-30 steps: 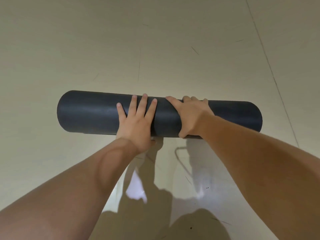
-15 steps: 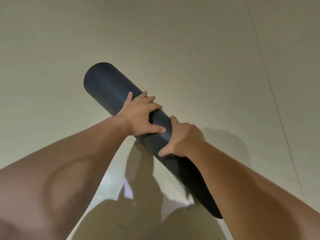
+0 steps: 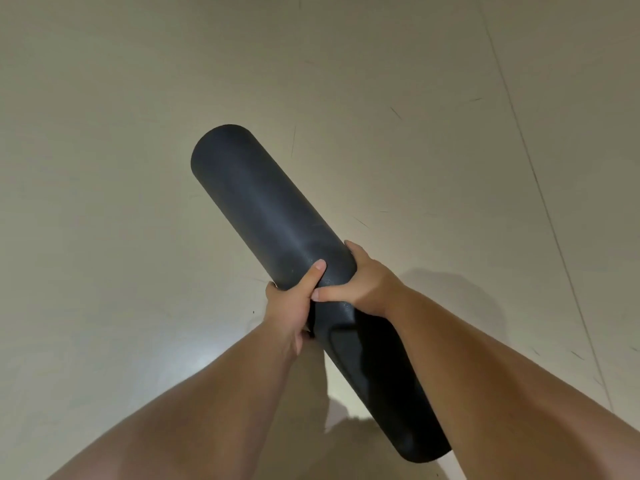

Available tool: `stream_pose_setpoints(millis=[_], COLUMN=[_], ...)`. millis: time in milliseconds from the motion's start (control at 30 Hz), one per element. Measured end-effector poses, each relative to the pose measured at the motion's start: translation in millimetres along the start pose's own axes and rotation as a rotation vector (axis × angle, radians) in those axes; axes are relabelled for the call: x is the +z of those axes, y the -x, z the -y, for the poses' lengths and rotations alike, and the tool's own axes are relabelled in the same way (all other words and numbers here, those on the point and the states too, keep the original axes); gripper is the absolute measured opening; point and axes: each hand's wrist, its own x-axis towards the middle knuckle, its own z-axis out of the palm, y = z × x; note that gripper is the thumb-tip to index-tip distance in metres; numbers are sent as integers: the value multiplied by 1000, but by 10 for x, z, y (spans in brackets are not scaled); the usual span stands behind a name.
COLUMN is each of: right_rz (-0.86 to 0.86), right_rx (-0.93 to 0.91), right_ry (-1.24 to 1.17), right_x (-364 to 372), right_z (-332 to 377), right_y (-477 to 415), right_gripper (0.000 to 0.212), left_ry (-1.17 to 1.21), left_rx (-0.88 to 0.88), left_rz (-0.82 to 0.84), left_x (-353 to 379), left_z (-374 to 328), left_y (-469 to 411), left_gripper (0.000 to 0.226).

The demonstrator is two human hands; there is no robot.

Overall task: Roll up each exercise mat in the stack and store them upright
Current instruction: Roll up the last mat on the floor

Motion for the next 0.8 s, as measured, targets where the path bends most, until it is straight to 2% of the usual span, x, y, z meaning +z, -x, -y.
stream_pose_setpoints(millis=[100,200,333,433,600,733,800], right_rz=[126,151,90,29,25,87,135], right_rx=[4,-32,-101,-128,-151,-188,-199], right_ry=[-161,-248,-295,-341,-495,-576,-613], right_x=[-131,-245,-439,-679,-1094,-1299,-1362], right_z=[-44,-92,84,449,1680,3065,3813], right_y=[-105,-158,33,437,1468,2453,2973], right_gripper=[113,87,76,80,81,70,66], left_ry=[102,123,85,42,80,33,43], left_rx=[-44,-59,-31,-3,34,133,169], left_rz=[28,8,41,69,80,70,58], left_x=[53,142,231,283,79,-283,-463], left_z=[-67,-162,-424,-845,-1876,-3062,-3653], left_y=[-48,-20,169,608,1841,3223,3990], left_gripper=[90,84,83,80,76,70,77])
